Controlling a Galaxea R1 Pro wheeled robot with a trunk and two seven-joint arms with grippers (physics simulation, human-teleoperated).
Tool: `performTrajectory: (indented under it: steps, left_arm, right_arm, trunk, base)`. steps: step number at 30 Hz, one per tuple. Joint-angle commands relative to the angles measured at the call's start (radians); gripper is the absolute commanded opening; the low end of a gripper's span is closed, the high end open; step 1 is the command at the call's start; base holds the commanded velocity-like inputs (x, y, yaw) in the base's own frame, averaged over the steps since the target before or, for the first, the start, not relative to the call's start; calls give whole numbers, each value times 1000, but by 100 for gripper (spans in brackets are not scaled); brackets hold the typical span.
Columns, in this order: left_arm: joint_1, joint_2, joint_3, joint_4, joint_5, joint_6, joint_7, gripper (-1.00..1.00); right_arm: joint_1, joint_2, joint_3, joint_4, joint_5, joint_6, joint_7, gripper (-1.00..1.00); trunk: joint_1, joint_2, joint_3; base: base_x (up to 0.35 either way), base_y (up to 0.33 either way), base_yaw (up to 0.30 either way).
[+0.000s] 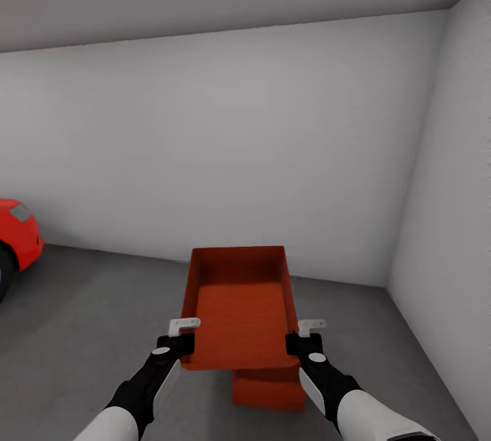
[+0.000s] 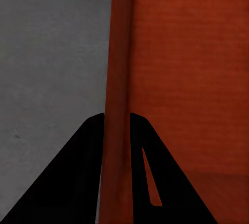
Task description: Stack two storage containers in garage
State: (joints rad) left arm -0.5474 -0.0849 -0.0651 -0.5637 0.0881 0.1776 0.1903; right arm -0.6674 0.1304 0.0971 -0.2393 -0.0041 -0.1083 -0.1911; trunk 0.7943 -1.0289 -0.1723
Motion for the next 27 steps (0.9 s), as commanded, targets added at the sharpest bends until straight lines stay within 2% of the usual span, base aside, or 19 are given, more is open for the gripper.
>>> performTrajectory:
  steps: [1,23,27]
  left_arm:
    - [0,2,4,-5,-15,-38,23,-100]
    - [0,2,4,-5,-15,-38,23,-100]
    - [0,2,5,-5,-16,-38,23,-100]
  right_arm:
    - [-1,0,-50,3,-19,-4,-94,-100]
    - [-1,-1,-50,3,-19,-4,-94,-100]
    - [-1,-1,-50,3,-19,-4,-94,-100]
  trunk:
    - [1,-1,-1]
    - [1,-1,-1]
    - [1,-1,-1]
  base:
    - [283,231,-245]
    - [282,230,-245]
    - [147,121,-245]
